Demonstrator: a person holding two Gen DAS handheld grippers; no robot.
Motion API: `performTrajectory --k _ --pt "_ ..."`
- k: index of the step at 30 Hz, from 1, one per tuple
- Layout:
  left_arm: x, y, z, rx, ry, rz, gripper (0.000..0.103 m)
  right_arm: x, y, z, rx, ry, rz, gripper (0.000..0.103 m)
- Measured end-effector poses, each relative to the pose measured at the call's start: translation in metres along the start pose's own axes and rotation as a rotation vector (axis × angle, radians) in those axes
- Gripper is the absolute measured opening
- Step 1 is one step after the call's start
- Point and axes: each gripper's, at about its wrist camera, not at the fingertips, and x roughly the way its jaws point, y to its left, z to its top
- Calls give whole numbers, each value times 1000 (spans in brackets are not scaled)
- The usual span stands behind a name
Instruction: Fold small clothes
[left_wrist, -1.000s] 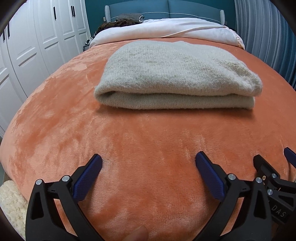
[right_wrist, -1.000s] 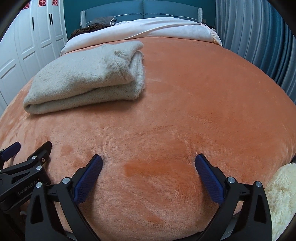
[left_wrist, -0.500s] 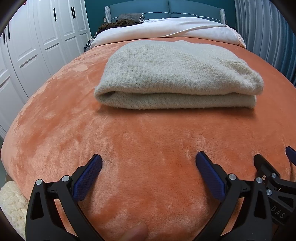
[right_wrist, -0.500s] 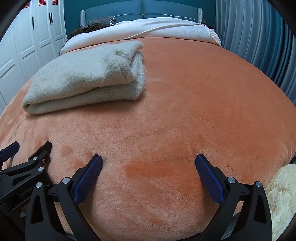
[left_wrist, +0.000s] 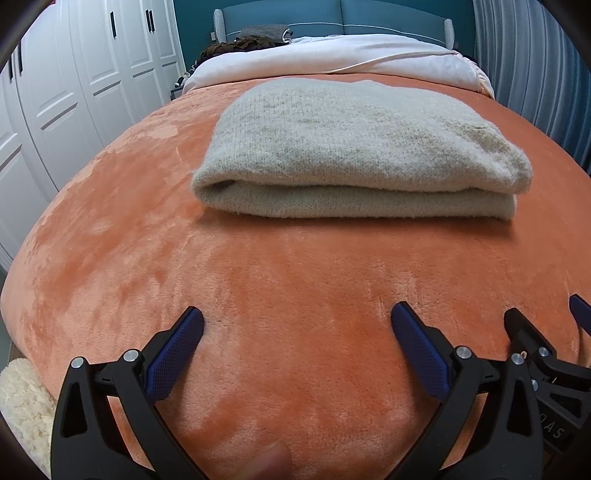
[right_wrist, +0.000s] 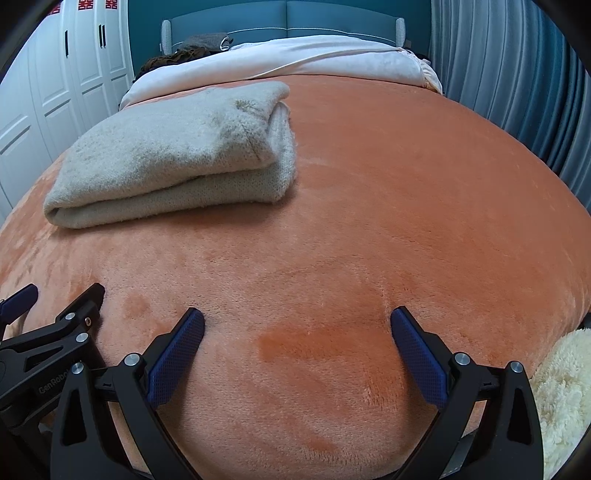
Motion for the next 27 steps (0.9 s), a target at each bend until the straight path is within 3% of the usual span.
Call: performTrajectory --k 27 --pt "4 2 2 1 -3 -3 98 -1 8 -1 -8 -1 -13 98"
